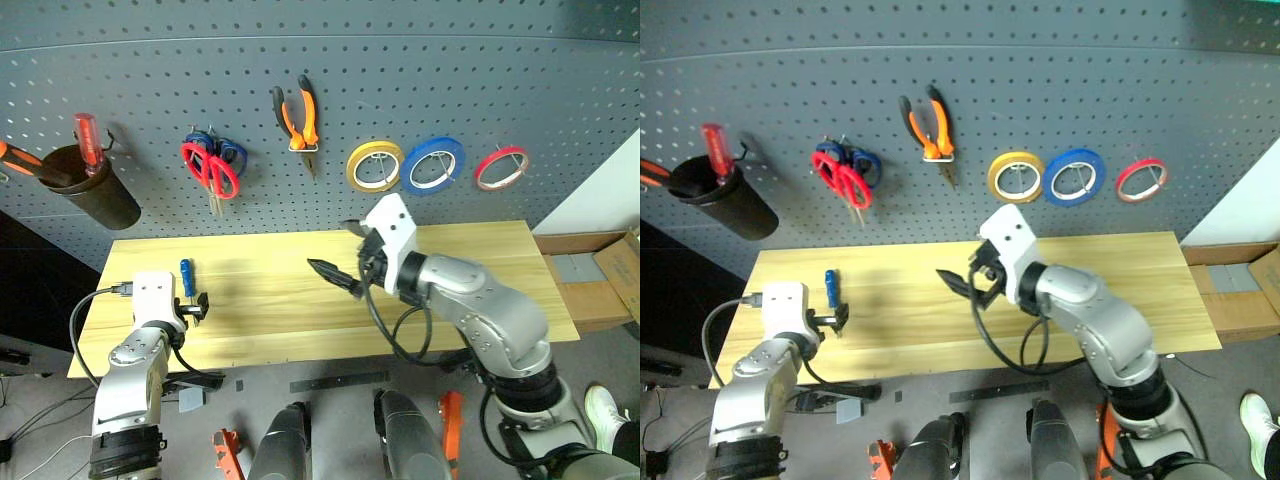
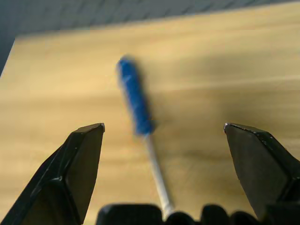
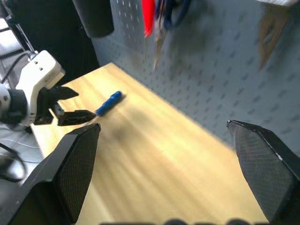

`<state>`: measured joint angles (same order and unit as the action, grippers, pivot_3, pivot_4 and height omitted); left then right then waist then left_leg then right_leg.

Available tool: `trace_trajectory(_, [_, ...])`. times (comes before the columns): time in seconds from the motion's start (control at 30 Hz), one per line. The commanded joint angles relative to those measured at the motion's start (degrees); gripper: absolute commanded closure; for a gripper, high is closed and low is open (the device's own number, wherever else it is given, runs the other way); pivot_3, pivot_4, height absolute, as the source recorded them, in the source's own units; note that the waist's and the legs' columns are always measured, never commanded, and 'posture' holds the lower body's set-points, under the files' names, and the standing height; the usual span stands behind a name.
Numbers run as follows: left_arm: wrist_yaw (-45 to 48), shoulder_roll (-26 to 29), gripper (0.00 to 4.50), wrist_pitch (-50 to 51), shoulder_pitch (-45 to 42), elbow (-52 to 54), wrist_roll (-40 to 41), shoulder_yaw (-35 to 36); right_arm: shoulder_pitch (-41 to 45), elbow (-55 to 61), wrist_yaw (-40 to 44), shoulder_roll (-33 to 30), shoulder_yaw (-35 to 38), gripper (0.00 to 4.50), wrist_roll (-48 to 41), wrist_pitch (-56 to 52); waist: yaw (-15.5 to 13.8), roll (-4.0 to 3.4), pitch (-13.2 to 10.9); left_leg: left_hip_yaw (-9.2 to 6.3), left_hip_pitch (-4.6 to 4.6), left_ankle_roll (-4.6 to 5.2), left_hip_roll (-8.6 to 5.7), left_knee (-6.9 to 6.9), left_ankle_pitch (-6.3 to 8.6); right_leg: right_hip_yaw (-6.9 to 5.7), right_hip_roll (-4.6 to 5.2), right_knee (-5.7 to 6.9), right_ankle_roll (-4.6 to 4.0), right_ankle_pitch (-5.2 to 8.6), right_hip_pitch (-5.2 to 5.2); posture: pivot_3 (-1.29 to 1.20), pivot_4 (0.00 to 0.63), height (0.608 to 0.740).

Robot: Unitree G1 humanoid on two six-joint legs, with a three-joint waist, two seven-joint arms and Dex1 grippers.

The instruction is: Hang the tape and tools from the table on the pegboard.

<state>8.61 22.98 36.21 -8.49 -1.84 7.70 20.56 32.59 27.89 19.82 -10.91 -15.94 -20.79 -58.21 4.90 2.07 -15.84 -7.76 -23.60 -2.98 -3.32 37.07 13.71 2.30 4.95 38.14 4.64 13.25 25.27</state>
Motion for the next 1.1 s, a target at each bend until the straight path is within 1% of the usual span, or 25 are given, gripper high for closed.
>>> trace_trajectory(0.03, [-1.01,2.94,0.03,3.83,-2.74,-3.48,0.66,2.76,2.82,-1.73,-3.54,3.78,-1.44,0.00,0.03,-7.15,0.01,0.01,-0.01,0.00,0.01,0.00,-0.01,0.00,0.00,0.00,0.00,0.00,-0.01,-0.01,0.00,-0.09,0.302,0.740])
trace_trajectory(0.1, [-0.84,3.96,0.03,4.47,-5.11,-6.73,1.37,3.56,4.37,-3.88,-3.81,4.83,-2.87,0.00,1.05,-6.51,-0.03,0.01,-0.03,0.01,0.02,0.00,-0.02,-0.01,0.00,0.00,0.00,-0.01,-0.03,-0.02,0.00,-0.08,0.312,0.740])
trace_trajectory(0.27, [-0.21,6.91,0.03,3.67,-12.84,-19.23,1.69,3.46,8.69,-9.78,-4.07,6.80,-5.62,0.00,3.97,-3.48,-0.13,0.06,-0.11,0.00,0.02,0.00,-0.07,-0.03,0.00,-0.05,0.00,-0.03,-0.03,-0.02,0.01,-0.07,0.331,0.740])
trace_trajectory(0.43, [1.35,8.23,0.03,-0.54,-19.63,-31.71,1.29,1.84,10.54,-10.11,-2.42,6.67,-9.55,0.00,5.91,-1.43,-0.05,0.13,-0.18,0.04,0.02,-0.01,-0.05,-0.08,0.01,-0.05,0.00,-0.09,-0.02,-0.02,0.04,-0.09,0.349,0.740])
trace_trajectory(0.53, [2.65,8.22,0.03,-2.77,-23.05,-38.14,0.71,0.39,10.92,-9.33,-1.90,7.18,-10.55,0.00,6.18,-1.73,0.02,0.19,-0.32,0.05,0.01,-0.02,-0.04,-0.09,0.03,-0.06,0.00,-0.11,-0.03,-0.02,0.08,-0.10,0.358,0.740])
trace_trajectory(0.7, [3.06,7.81,0.03,-5.38,-25.97,-44.01,-0.24,-2.39,10.67,-7.99,-1.55,7.92,-10.73,0.00,6.00,-3.02,0.11,0.23,-0.47,0.05,0.01,-0.02,-0.01,-0.09,0.04,-0.06,0.01,-0.13,-0.02,-0.01,0.08,-0.11,0.365,0.740])
trace_trajectory(0.83, [3.68,7.81,0.03,-6.25,-26.55,-45.73,-0.54,-3.77,10.40,-7.33,-1.29,8.05,-10.77,0.00,5.94,-3.59,0.20,0.21,-0.49,0.05,0.01,-0.02,0.00,-0.10,0.04,-0.06,0.01,-0.12,-0.02,-0.01,0.09,-0.12,0.361,0.740])
trace_trajectory(0.93, [2.89,8.30,0.56,-7.80,-27.35,-47.80,-0.17,-3.10,10.86,-7.75,-0.70,7.96,-10.55,0.00,5.99,-3.47,0.23,0.21,-0.49,0.04,0.01,-0.02,0.00,-0.10,0.04,-0.06,0.01,-0.12,-0.02,-0.01,0.09,-0.12,0.356,0.740])
trace_trajectory(1.1, [2.99,8.64,2.21,-11.69,-27.39,-48.83,0.43,-2.36,11.26,-7.54,0.23,6.78,-10.68,0.00,6.38,-3.11,0.27,0.21,-0.49,0.04,0.01,-0.02,0.00,-0.10,0.04,-0.06,0.02,-0.13,-0.02,-0.01,0.09,-0.13,0.342,0.740])
